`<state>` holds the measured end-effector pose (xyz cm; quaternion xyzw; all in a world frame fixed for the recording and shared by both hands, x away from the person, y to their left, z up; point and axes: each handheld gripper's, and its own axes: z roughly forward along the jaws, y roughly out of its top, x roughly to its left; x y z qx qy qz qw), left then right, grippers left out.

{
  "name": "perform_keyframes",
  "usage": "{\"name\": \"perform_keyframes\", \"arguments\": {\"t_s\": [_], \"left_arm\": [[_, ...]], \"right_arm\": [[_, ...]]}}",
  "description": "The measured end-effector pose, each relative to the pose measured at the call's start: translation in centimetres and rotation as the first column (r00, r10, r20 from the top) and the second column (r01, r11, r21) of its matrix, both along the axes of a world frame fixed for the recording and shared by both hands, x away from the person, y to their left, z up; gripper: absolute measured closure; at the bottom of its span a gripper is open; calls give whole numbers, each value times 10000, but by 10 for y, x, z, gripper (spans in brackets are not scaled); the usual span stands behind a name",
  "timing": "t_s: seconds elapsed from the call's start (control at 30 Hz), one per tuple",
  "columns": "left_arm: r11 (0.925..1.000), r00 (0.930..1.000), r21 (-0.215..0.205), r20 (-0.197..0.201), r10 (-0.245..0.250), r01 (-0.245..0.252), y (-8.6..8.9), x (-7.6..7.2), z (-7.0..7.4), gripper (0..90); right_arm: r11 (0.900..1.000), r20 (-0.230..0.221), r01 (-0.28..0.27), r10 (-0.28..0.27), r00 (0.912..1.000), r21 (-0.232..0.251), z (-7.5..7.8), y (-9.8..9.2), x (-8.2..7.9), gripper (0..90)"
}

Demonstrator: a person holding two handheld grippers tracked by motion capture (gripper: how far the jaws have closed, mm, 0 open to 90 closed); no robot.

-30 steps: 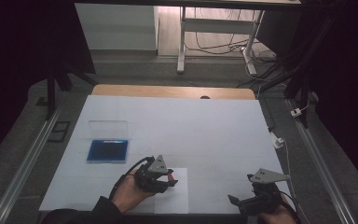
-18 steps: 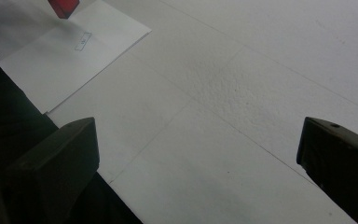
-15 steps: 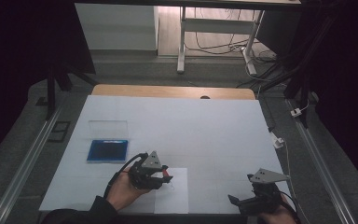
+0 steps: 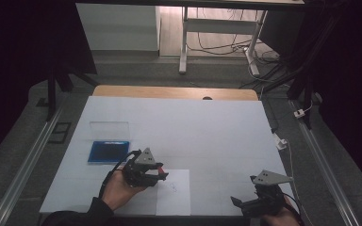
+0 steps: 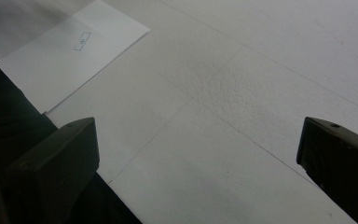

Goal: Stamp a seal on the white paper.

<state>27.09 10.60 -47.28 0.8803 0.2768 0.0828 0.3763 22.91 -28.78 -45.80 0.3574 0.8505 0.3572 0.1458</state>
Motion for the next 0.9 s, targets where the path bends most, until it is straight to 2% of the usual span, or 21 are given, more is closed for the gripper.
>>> {"name": "perform_keyframes", "arguments": {"t_s": [0.47, 0.9], "left_arm": [[9984, 9985, 142, 66, 540, -541, 16, 5, 4, 585], [9922, 9922, 9, 66, 1243, -1243, 36, 11, 7, 584]], "right_arm": [[9998, 13, 166, -166, 9999, 75, 1, -1, 0, 0], [10000, 16, 87, -87, 10000, 40, 0, 0, 0, 0]]}}
